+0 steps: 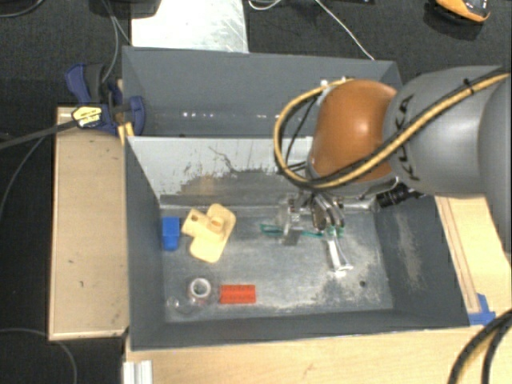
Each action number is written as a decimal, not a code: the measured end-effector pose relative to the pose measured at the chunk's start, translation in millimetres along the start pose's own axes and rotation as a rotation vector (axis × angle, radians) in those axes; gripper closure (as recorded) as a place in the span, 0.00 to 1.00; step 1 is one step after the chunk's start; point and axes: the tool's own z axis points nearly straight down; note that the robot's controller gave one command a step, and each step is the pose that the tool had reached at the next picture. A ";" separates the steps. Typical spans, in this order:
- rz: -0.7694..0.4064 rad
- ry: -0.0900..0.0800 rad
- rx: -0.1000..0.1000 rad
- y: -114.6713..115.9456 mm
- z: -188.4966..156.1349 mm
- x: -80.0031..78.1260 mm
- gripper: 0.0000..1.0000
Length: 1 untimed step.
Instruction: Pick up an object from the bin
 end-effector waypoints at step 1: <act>0.000 -0.001 0.000 0.1 -10.8 -0.3 1.00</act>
Offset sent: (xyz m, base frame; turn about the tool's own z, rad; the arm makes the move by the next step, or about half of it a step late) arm 0.0000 -0.0001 0.0335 0.0000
